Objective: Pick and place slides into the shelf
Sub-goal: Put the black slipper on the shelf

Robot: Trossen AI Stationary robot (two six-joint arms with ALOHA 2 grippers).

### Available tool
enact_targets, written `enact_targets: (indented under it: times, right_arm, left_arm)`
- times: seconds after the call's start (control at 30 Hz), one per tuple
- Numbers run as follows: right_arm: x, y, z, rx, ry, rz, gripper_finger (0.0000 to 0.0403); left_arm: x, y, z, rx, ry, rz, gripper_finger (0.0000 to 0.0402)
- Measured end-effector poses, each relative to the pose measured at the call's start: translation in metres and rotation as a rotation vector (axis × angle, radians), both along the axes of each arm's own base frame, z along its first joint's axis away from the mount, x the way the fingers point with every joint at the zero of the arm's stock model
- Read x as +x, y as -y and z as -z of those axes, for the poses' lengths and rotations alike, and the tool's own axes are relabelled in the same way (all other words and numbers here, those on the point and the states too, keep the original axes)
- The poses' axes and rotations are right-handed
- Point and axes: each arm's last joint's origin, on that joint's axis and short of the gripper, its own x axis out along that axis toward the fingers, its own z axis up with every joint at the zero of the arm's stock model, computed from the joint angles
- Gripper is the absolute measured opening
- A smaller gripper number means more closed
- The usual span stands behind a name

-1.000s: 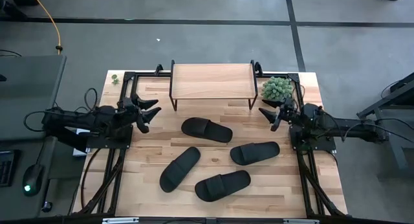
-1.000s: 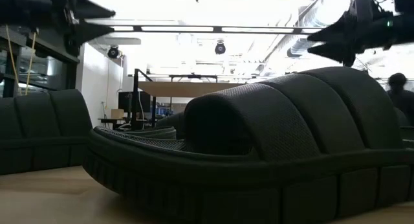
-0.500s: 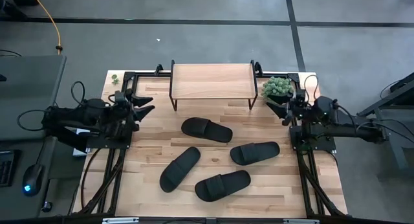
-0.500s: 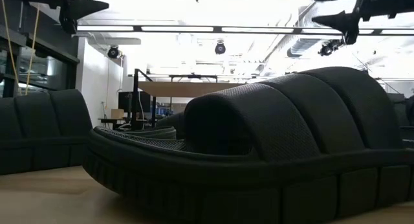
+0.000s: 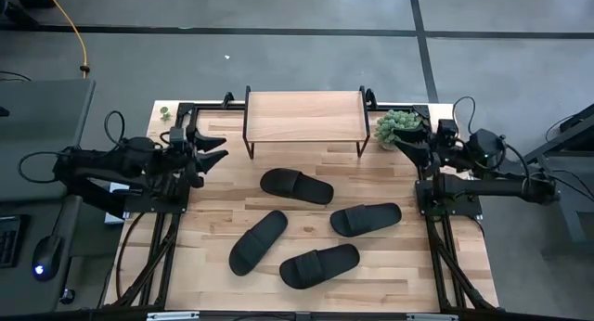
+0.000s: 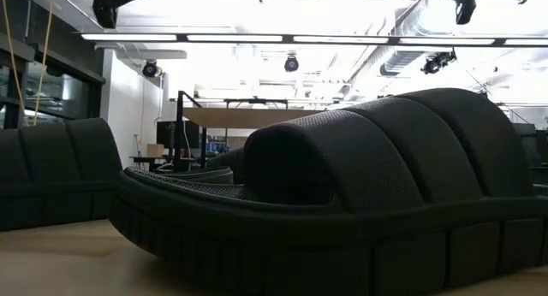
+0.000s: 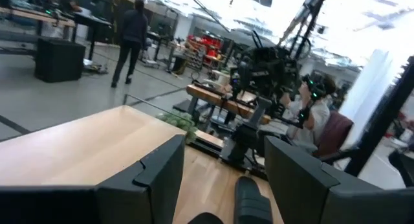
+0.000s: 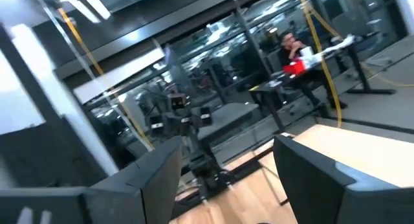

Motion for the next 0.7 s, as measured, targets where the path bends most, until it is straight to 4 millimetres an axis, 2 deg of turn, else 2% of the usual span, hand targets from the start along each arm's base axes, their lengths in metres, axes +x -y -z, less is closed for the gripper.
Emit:
enact_targets:
  times: [0.37, 0.7]
  right_arm:
    - [0.031, -0.003, -0.032, 0.102, -0.045, -0.202, 0.0234]
    - [0.075, -0.030, -0.064, 0.113, -0.112, -0.428, 0.0234]
  left_arm:
    - [0.028, 0.002, -0.009, 0.001, -0.088, 0.058, 0.0198]
    - [0.029, 0.002, -0.012, 0.001, -0.081, 0.057, 0.0198]
